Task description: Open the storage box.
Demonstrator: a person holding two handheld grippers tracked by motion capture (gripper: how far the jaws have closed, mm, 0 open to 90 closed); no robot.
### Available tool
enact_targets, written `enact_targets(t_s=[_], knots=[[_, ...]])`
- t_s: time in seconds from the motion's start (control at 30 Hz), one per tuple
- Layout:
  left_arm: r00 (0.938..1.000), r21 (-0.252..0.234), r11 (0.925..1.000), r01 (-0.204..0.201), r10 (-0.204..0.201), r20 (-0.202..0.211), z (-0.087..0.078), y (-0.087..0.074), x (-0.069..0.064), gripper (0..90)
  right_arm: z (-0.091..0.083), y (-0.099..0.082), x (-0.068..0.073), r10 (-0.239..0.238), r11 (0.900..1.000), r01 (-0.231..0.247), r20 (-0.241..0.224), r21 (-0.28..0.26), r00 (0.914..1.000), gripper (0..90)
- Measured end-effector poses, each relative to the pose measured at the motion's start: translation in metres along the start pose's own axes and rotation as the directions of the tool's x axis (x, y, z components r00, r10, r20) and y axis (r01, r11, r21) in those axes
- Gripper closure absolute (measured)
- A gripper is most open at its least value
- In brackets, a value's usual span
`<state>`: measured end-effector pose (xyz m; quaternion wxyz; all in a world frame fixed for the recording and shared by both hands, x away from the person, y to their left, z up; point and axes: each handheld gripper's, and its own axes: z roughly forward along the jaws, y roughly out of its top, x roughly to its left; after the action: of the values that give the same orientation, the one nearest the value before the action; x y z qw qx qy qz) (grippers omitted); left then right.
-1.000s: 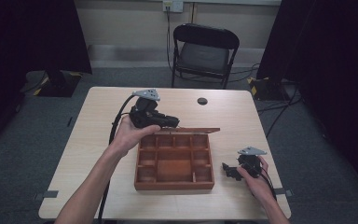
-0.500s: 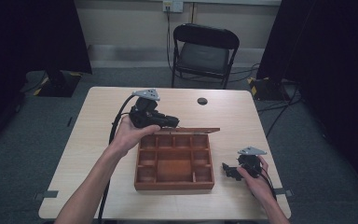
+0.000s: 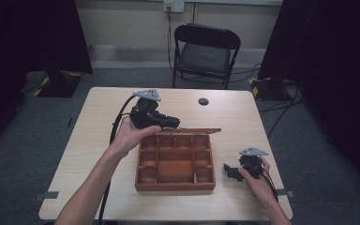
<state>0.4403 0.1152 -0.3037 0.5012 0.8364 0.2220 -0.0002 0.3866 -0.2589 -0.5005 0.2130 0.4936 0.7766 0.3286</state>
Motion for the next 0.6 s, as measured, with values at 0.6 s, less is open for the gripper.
enact_targets(t_s=[0.6], knots=[[1.0,0.002,1.0,-0.007,0.007,0.0,0.0003,0.0002,-0.0005,83.8,0.0,0.0,0.0,0.0,1.0,0.0,0.0,0.0,1.0,6.0]])
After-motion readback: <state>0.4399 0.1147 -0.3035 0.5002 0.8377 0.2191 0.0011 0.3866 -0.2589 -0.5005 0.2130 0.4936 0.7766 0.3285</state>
